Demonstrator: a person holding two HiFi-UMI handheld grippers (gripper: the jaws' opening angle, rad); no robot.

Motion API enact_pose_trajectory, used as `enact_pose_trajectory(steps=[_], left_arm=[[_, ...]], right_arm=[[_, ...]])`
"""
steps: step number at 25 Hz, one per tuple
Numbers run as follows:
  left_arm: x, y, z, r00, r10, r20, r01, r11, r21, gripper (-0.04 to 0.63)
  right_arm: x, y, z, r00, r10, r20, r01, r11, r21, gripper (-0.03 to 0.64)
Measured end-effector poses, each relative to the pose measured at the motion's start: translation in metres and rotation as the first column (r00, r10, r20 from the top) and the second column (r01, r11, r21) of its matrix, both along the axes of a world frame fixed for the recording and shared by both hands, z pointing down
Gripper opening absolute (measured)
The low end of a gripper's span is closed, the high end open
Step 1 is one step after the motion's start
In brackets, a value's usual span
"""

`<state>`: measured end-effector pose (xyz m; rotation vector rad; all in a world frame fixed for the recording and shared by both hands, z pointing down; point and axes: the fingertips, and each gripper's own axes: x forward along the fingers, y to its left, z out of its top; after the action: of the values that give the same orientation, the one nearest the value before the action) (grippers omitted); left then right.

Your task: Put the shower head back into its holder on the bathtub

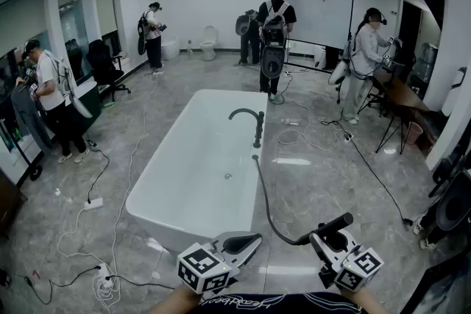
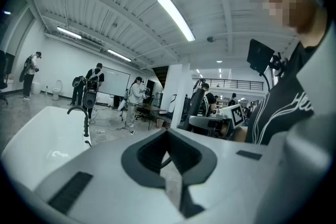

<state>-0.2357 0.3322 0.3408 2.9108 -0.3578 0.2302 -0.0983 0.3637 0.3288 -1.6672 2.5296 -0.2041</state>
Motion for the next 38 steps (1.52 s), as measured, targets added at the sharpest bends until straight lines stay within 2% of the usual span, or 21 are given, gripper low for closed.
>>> enact_pose_trajectory(steps=[9, 17, 20, 29, 33, 38], left_arm=[[-0.012, 0.006, 0.009, 1.000, -0.004, 0.006, 0.005, 1.000, -0.023, 0.003], [0.001, 0.013, 0.024, 1.000, 0.011, 0.022, -0.010, 0.998, -0.059, 0.003], [0.011, 0.014, 0.037, 0.999, 0.007, 0.048, -0.003, 0.996, -0.092, 0.003], [0.066, 0.015, 0.066, 0.990, 0.058, 0.128, -0.038, 0.988, -0.150, 0.003], [0.101, 0.007, 0.073, 0.985, 0.049, 0.167, -0.024, 0.989, -0.149, 0.003], [0.145, 0.004, 0.066, 0.984, 0.043, 0.175, -0.022, 0.993, -0.120, 0.003]], right_arm=[[-0.011, 0.007, 0.007, 1.000, -0.003, 0.029, 0.003, 1.000, -0.013, 0.135], [-0.005, 0.014, 0.018, 0.998, -0.018, 0.065, 0.020, 0.999, -0.036, 0.135], [0.000, 0.020, 0.027, 0.997, -0.031, 0.076, 0.035, 0.998, -0.053, 0.135], [0.051, 0.019, 0.046, 0.986, -0.031, 0.163, 0.045, 0.996, -0.083, 0.135], [0.084, 0.018, 0.048, 0.985, -0.033, 0.167, 0.047, 0.996, -0.080, 0.135], [0.131, 0.020, 0.041, 0.982, -0.041, 0.186, 0.054, 0.997, -0.063, 0.135]])
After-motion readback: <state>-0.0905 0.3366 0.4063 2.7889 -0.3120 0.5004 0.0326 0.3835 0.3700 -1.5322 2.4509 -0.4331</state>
